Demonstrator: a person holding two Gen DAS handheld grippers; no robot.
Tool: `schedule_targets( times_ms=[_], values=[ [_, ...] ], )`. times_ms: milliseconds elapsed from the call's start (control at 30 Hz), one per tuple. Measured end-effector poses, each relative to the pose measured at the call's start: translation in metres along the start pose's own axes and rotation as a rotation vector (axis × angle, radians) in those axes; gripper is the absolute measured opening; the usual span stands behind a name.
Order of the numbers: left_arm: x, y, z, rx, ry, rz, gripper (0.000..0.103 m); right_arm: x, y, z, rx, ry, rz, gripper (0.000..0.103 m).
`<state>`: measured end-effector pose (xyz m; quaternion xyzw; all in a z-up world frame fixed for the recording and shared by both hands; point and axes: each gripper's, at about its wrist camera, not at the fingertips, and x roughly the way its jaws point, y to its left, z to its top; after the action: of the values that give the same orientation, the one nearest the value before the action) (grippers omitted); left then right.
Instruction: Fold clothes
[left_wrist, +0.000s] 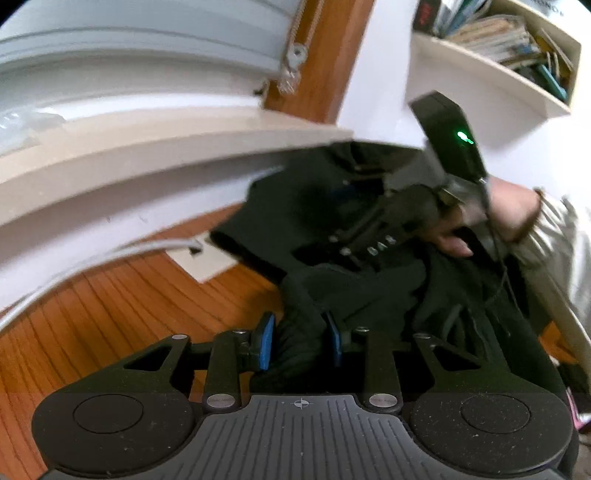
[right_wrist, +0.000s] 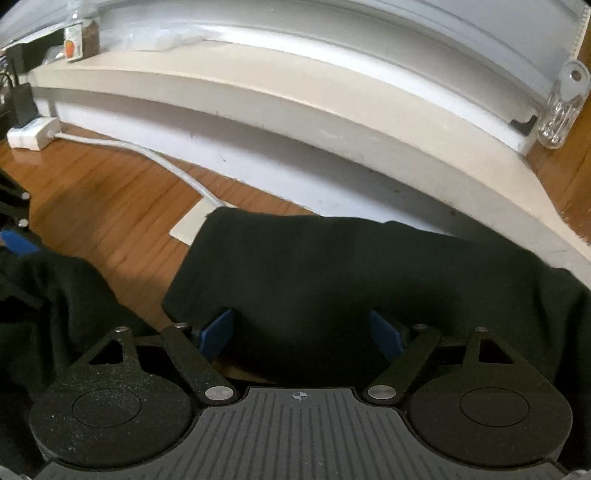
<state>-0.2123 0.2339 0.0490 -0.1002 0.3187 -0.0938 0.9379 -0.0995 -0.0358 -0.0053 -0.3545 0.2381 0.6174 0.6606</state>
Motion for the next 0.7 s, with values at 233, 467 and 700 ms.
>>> schedule_targets(
  times_ms=[233, 467, 700],
  values=[
    [0.002, -0.002, -0.001, 0.01, -0.004, 0.012, 0.033, -0.001, -0.018, -0.02, 0.169, -0.038, 0.088, 0.055],
    [0.002, -0.002, -0.001, 0.013, -0.017, 0.032, 0.034, -0.015, -0.012, -0.021, 0.096, -0.071, -0.087, 0.005],
    [-0.002, -0.005, 0.002, 0.036, -0.067, 0.089, 0.027, -0.091, -0.071, -0.019, 0.11, -0.197, -0.385, 0.003]
  ],
)
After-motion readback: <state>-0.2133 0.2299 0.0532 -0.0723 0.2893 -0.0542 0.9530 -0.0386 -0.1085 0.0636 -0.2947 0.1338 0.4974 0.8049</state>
